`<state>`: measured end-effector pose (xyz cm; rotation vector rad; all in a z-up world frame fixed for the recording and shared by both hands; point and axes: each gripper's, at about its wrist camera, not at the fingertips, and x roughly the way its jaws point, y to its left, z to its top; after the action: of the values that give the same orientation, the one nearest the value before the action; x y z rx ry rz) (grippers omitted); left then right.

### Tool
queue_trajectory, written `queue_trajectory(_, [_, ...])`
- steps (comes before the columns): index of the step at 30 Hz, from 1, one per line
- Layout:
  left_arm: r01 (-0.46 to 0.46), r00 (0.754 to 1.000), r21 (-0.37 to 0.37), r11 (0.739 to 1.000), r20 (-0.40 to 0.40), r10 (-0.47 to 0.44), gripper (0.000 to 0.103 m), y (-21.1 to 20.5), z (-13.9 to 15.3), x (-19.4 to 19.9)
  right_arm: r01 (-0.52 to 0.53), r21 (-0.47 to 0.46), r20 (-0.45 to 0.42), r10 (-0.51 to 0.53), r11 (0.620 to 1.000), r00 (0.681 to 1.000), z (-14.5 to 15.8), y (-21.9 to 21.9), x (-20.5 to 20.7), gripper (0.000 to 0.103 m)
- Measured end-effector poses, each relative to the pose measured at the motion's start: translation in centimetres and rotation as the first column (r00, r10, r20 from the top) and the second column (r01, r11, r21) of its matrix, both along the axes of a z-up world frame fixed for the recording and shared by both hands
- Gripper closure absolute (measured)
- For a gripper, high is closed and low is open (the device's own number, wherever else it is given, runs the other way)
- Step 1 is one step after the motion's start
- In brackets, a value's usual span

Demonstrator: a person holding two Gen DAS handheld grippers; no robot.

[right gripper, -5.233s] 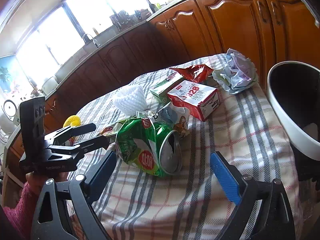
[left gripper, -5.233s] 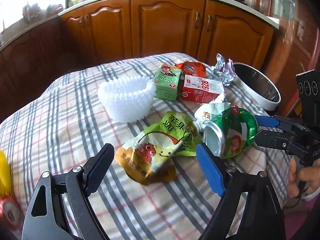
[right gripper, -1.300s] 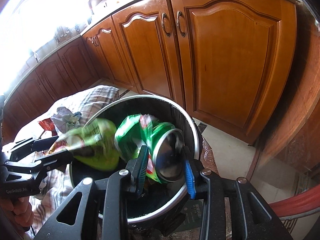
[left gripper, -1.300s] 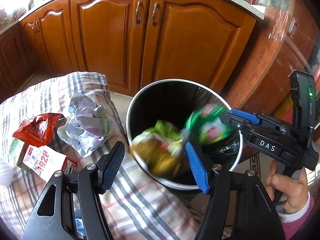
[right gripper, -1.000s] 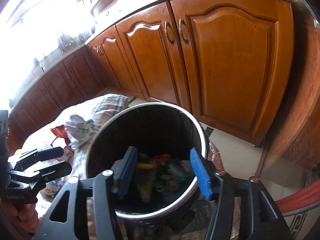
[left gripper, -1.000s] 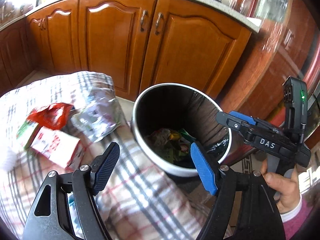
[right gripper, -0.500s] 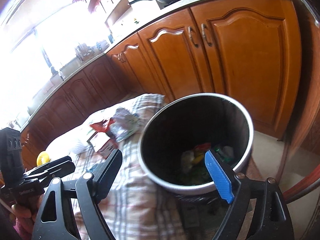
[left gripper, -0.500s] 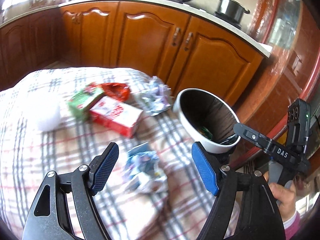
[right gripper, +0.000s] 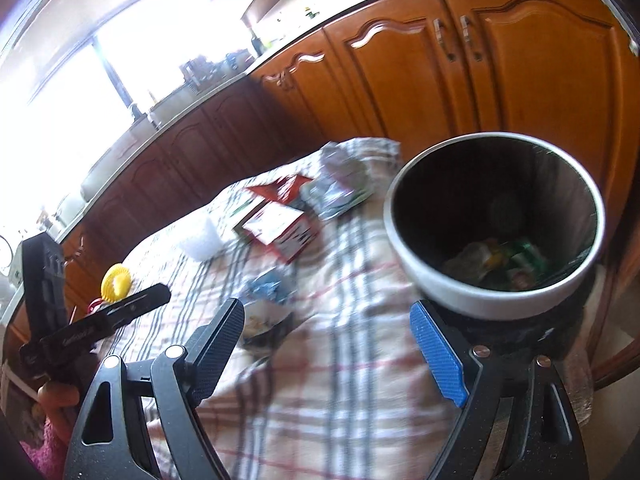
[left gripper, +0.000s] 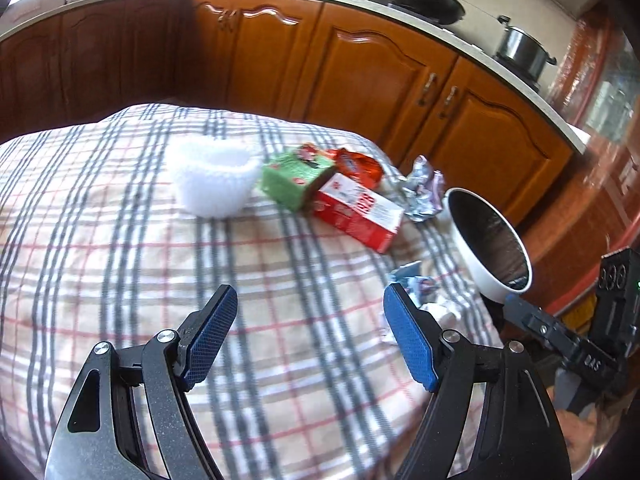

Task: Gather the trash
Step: 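Move both open tools back toward the remaining trash, then grasp the white foam net with the left tool while the right tool grasps the crumpled blue wrapper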

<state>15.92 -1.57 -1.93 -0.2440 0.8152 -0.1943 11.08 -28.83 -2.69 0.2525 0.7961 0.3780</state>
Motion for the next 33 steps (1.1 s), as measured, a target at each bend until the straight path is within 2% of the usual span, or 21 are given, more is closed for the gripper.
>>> queue_trajectory(9, [-0.054, 0.999, 0.007, 0.999, -0.008, 0.054, 0.022, 3.5, -1.0, 1.3, -0.069, 0.004, -0.031, 0.069, 0.998, 0.997, -1.3, 4.7, -0.3, 0.016])
queue_trajectory(13, [-0.060, 0.998, 0.026, 0.998, -0.019, 0.061, 0.021, 4.6, -1.8, 3.3, -0.086, -0.007, -0.036, 0.086, 0.996, 0.996, -1.9, 6.4, 0.1, 0.016])
queue_trajectory(20, [-0.075, 0.997, 0.013, 0.997, -0.020, 0.075, 0.021, 6.1, -2.2, 7.8, -0.091, -0.017, -0.057, 0.090, 0.996, 0.994, -2.6, 7.8, 1.8, 0.016])
queue_trajectory(24, [-0.080, 0.997, -0.003, 0.997, 0.003, 0.080, 0.021, 6.4, -1.9, 9.7, -0.093, -0.015, -0.068, 0.092, 0.996, 0.993, -2.9, 8.1, 2.7, 0.016])
queue_trajectory(26, [-0.083, 0.996, 0.024, 0.996, 0.027, 0.082, 0.022, 6.1, -1.8, 10.4, -0.096, -0.016, -0.073, 0.094, 0.995, 0.993, -3.0, 8.3, 3.2, 0.017])
queue_trajectory(28, [-0.070, 0.997, 0.041, 0.997, 0.030, 0.069, 0.038, 5.7, -1.9, 11.0, -0.098, -0.021, -0.076, 0.096, 0.995, 0.992, -3.2, 8.4, 3.4, 0.019])
queue_trajectory(30, [-0.035, 0.999, 0.028, 0.999, 0.015, 0.034, 0.065, 5.3, -2.2, 11.4, -0.095, -0.029, -0.076, 0.093, 0.995, 0.993, -3.3, 8.6, 3.4, 0.030])
queue_trajectory(32, [-0.022, 1.000, 0.043, 0.999, 0.019, 0.021, 0.076, 4.9, -2.2, 11.2, -0.085, -0.029, -0.076, 0.082, 0.996, 0.994, -3.3, 8.2, 3.3, 0.059])
queue_trajectory(33, [-0.017, 1.000, 0.051, 0.999, 0.023, 0.016, 0.081, 4.7, -2.1, 10.9, -0.081, -0.031, -0.074, 0.078, 0.996, 0.994, -3.3, 8.2, 3.3, 0.064])
